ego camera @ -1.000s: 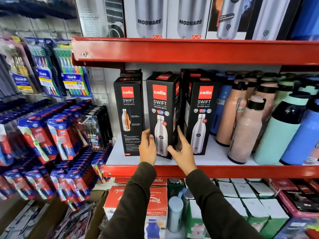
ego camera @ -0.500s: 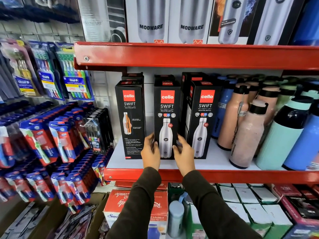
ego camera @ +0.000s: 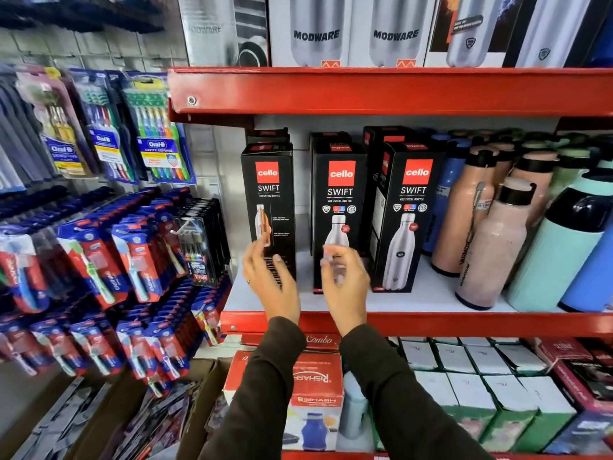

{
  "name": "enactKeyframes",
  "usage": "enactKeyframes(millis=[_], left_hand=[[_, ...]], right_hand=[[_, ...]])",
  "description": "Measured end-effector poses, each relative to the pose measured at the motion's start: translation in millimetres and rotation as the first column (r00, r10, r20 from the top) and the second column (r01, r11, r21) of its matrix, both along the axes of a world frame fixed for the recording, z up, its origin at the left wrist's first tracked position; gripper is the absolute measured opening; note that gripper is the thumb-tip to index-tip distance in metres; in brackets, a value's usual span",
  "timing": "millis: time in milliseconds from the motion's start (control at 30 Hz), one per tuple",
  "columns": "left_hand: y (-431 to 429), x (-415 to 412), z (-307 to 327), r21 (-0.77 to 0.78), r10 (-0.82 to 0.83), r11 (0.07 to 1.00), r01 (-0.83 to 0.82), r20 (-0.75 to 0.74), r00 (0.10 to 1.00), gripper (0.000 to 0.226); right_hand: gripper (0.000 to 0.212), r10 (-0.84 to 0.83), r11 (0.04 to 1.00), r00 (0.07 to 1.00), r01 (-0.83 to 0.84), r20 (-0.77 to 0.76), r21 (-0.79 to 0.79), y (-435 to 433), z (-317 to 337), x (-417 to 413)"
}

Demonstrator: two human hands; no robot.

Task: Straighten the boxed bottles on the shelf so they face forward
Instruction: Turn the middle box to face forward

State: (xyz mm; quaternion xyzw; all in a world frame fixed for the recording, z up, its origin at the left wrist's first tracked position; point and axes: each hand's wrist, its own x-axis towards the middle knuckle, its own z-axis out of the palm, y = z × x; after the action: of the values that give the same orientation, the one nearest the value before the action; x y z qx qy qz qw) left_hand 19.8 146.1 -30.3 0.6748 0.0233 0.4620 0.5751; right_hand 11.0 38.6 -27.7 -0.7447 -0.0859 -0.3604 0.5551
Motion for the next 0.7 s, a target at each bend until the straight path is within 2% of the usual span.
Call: enactKeyframes(millis=[100,167,267,433,700], left_hand=[[21.5,8.9,0.6,-0.049,-0.013,0.999,0.011,-0.047,0.999,0.044],[33.1,13.8,0.8,-0.090,-0.142,0.987,0.133,-0.101,0.985,0.048],[47.6,14.7,4.6,-0.239,-0.373,0.917,0.320,-0.229,0.899,0.047],[66.8,19.2,0.0,-0.372,-0.489,0.840,0.395,-0.204,0.848,0.044],[74.1,5.1,-3.3,-0.435,-0.437,0.830,0.349,-0.118,0.892,0.040]], right_hand=[[0.038,0.140,0.987,0.984,-0.148,-0.108,-0.068,24.5,-0.6,0.0],[0.047,0.212,0.971,0.943,-0.234,-0.255,-0.056,37.0,-6.3,4.9],[0.055,0.211,0.962,0.892,-0.263,-0.400,-0.078,54.0,-12.1,15.7],[0.058,0.180,0.967,0.903,-0.236,-0.391,-0.099,64.7,-15.9,22.6],[0.075,0.116,0.990,0.916,-0.137,-0.385,-0.027,68.9,-17.2,22.1]])
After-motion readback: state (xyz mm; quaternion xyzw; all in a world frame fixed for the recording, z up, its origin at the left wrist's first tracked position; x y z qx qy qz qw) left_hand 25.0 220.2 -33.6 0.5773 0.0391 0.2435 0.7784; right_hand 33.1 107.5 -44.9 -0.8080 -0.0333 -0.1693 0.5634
